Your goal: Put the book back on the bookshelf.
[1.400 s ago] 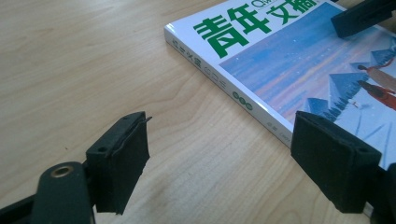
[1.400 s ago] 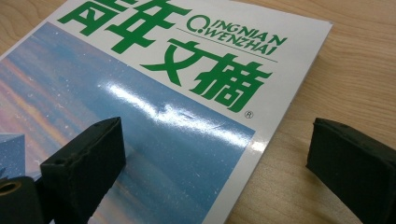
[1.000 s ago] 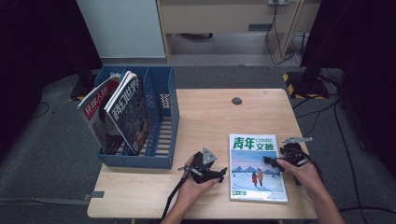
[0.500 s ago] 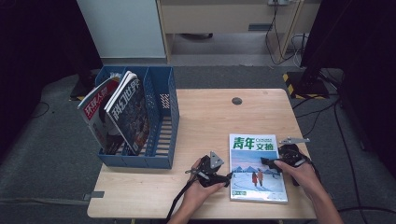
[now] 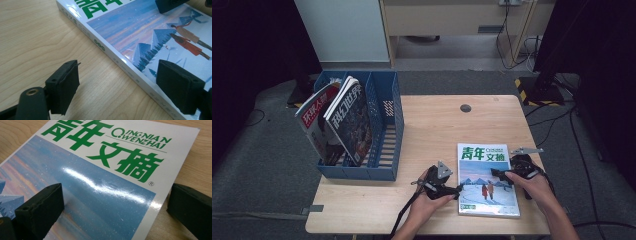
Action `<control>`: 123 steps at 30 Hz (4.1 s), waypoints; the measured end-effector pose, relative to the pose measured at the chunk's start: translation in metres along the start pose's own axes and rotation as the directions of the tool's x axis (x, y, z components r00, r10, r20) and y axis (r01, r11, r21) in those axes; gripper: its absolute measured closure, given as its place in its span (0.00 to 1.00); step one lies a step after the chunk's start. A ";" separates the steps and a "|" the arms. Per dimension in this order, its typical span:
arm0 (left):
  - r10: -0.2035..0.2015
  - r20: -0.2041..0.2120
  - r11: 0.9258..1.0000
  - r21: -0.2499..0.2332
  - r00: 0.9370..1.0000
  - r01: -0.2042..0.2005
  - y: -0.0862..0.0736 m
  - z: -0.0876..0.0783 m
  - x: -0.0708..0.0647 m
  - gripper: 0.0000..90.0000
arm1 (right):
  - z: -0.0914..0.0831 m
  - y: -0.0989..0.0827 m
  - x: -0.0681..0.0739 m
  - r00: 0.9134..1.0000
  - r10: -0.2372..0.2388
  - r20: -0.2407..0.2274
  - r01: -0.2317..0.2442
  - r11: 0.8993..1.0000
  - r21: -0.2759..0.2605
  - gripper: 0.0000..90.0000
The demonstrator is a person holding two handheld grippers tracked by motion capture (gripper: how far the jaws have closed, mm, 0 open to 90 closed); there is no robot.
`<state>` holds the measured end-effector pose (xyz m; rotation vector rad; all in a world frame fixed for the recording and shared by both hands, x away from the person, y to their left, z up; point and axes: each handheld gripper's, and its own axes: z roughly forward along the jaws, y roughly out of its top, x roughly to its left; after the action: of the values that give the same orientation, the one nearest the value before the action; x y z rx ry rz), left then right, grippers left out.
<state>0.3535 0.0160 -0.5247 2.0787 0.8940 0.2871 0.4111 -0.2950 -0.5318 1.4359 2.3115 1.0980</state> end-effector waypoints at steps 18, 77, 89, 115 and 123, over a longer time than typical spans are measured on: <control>-0.014 -0.012 1.000 0.014 1.000 0.014 -0.001 0.004 0.004 0.20 | 0.003 0.006 0.011 1.000 -0.014 -0.008 0.014 1.000 0.022 0.07; -0.095 0.031 0.995 0.025 0.995 0.094 -0.005 0.005 0.014 0.20 | 0.016 0.032 0.015 0.992 0.028 -0.124 -0.008 0.987 0.159 0.14; -0.088 0.033 0.996 0.023 0.996 0.088 -0.005 0.005 0.012 0.20 | 0.002 0.035 0.020 0.992 -0.005 -0.125 0.026 0.985 0.171 0.35; -0.084 0.034 0.996 0.022 0.996 0.083 -0.004 0.006 0.012 0.20 | 0.003 0.053 0.056 0.952 -0.095 -0.290 0.165 0.960 0.227 0.41; -0.080 0.030 0.997 0.023 0.996 0.079 -0.004 0.006 0.012 0.20 | 0.009 0.060 0.058 0.950 -0.132 -0.283 0.218 0.930 0.297 0.41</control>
<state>0.3627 0.0224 -0.5327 2.0561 0.9627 0.2034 0.4278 -0.2266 -0.4858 1.2056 2.8563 0.9319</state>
